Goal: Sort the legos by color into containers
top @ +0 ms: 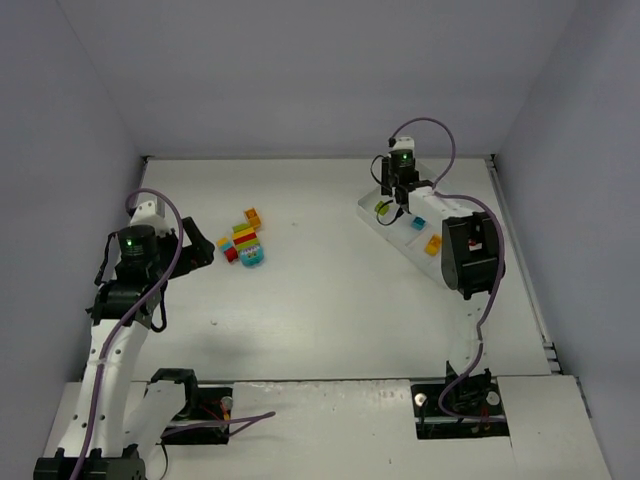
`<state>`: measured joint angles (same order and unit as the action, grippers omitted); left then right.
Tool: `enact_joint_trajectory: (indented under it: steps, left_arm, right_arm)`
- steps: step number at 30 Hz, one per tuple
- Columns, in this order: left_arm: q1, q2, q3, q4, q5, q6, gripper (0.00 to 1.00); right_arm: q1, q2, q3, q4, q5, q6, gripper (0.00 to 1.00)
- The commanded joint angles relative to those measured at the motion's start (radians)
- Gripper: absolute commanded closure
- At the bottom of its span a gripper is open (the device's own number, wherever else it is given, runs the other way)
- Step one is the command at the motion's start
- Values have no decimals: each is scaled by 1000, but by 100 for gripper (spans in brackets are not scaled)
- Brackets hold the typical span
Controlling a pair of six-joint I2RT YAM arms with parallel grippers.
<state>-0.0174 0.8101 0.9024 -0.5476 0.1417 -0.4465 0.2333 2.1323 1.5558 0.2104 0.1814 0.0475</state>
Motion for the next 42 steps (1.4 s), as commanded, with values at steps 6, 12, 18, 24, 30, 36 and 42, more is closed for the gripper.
enact_joint_trajectory:
  steps: [6,12,18,24,30,36,42]
  left_arm:
    - [10,17,26,49,9,-3,8]
    - [10,20,27,48,12,-3,8]
    - [10,18,27,48,12,-1,8]
    - [11,15,27,49,15,-3,8]
    - [11,12,27,49,16,-6,8]
    - [11,11,27,48,21,-8,8]
    - [11,8,24,49,25,-9,8]
  right_arm:
    - [-15,-20,38,11,0,41,37]
    - [11,-92,13,21,-23,34,30]
    - [73,-159,-5,20,-108,48,30]
    - [242,-180,19,29,-172,48,25]
    - [391,-89,116,38,-217,63,20]
    - [489,58,271,60,-224,63,13]
    - [532,213,437,60,-218,71,8]
